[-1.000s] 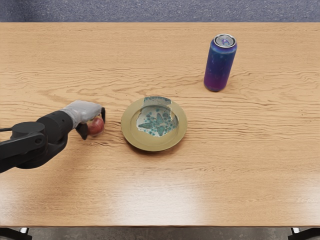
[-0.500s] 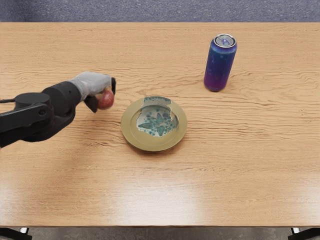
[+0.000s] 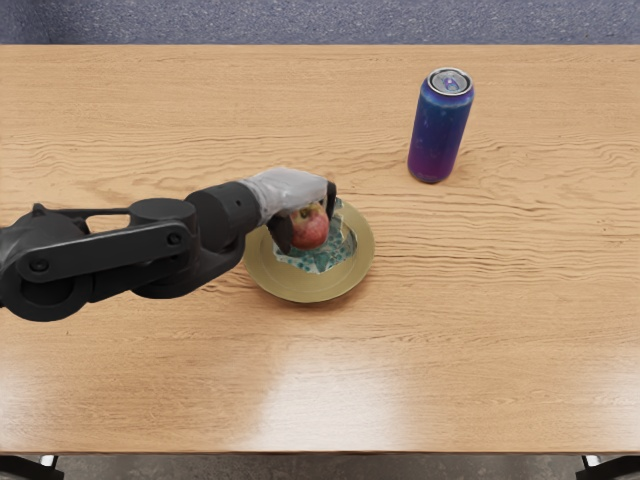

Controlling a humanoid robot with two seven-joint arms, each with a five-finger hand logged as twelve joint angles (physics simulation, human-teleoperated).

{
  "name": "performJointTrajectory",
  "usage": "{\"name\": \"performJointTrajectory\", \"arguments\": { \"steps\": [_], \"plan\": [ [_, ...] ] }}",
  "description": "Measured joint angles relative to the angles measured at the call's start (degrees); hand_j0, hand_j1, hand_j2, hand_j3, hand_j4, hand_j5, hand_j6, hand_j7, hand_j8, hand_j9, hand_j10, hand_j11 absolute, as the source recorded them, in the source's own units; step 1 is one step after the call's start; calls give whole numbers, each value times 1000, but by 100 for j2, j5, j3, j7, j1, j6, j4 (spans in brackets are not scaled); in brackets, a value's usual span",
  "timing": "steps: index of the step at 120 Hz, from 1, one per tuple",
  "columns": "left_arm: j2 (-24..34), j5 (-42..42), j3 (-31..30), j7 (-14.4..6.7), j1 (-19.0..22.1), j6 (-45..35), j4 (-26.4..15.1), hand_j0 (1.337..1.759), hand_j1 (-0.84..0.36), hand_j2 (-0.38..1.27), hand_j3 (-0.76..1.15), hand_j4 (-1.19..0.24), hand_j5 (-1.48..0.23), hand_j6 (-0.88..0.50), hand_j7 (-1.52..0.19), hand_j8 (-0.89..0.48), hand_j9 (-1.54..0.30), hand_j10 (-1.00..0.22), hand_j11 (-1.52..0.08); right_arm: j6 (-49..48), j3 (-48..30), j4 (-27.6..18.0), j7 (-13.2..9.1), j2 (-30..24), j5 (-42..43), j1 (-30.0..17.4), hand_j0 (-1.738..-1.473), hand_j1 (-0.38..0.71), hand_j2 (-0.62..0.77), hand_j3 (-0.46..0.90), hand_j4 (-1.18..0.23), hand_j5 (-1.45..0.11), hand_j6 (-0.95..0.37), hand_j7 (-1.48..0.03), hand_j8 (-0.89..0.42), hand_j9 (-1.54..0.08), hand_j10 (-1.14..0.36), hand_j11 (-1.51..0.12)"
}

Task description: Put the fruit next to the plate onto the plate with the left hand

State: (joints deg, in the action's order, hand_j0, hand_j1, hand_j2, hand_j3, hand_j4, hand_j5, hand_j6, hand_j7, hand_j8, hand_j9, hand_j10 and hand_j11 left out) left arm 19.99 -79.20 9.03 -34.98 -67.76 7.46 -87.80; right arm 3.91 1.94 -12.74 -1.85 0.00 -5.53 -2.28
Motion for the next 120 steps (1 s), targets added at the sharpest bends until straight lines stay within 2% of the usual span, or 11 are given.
{"name": "performJointTrajectory", "arguments": {
  "steps": [4, 9, 22, 29, 46, 70, 80, 91, 102, 114, 120],
  "plan": [
    [-10, 9, -27, 0, 19, 5, 8, 1646, -170, 133, 0, -314, -1154, -196, -1111, -242, -1134, -798, -1141, -1, 0, 0, 0, 0, 0, 0, -1658, -310, -7, 0, -33, -43, -33, -43, -33, -43, -33, -43],
    [-26, 17, -57, -1, 34, 10, 19, 1646, -201, 222, 0, -310, -1161, -194, -1108, -244, -1132, -799, -1140, 0, 0, 0, 0, 0, 0, 0, -1658, -310, -7, 0, -33, -43, -33, -43, -33, -43, -33, -43],
    [-72, 12, -128, -2, 43, 7, 69, 1647, -257, 280, 0, -289, -1113, -174, -1062, -209, -1087, -765, -1096, 0, 5, 0, 0, 0, 0, 0, -1658, -310, -7, 0, -33, -43, -33, -43, -33, -43, -33, -43],
    [-75, -1, -156, -2, 44, -17, 83, 1649, -227, 234, 0, -341, -990, -218, -949, -255, -968, -690, -975, 0, 6, 2, 0, 0, 0, -2, -1658, -310, -7, 0, -33, -43, -33, -43, -33, -43, -33, -43],
    [-127, -6, -182, -2, 44, -50, 74, 1654, -93, 144, 0, -300, -663, -239, -643, -257, -652, -492, -655, 1, 15, 4, 0, 0, 0, -11, -1658, -310, -7, 0, -33, -43, -33, -43, -33, -43, -33, -43],
    [212, 458, -105, -2, -181, -26, -140, 1656, -3, 86, 0, -269, -451, -246, -444, -253, -447, -341, -448, 3, 19, 8, 0, 0, -1, -11, -1658, -310, -7, 0, -33, -43, -33, -43, -33, -43, -33, -43],
    [640, 1326, 304, -2, -168, 241, -246, 1657, 16, 75, 0, -263, -408, -248, -403, -253, -405, -310, -406, 4, 19, 8, 0, 0, -1, -10, -1658, -310, -7, 0, -33, -43, -33, -43, -33, -43, -33, -43],
    [1430, 2866, 957, -2, -73, 920, -294, 1657, 29, 66, 0, -258, -378, -249, -374, -252, -376, -289, -376, 3, 23, 8, 0, 0, -1, -10, -1658, -310, -7, 0, -33, -43, -33, -43, -33, -43, -33, -43],
    [2363, 4433, 1549, -2, 228, 1784, -299, 1658, 37, 61, 0, -255, -358, -250, -356, -251, -357, -275, -357, 1, 25, 8, 0, 0, -1, -9, -1658, -310, -7, 0, -33, -43, -33, -43, -33, -43, -33, -43],
    [3493, 6167, 1845, -2, 638, 2383, -215, 1658, 43, 57, 0, -253, -345, -250, -343, -251, -344, -265, -344, 1, 25, 8, 0, 0, -1, -4, -1658, -310, -7, 0, -33, -43, -33, -43, -33, -43, -33, -43],
    [3748, 6764, 1916, -2, 759, 2526, -180, 1658, 45, 56, 0, -253, -340, -250, -339, -251, -339, -262, -339, 0, 25, 7, 0, 0, 0, -2, -1658, -310, -7, 0, -33, -43, -33, -43, -33, -43, -33, -43]
  ]
}}
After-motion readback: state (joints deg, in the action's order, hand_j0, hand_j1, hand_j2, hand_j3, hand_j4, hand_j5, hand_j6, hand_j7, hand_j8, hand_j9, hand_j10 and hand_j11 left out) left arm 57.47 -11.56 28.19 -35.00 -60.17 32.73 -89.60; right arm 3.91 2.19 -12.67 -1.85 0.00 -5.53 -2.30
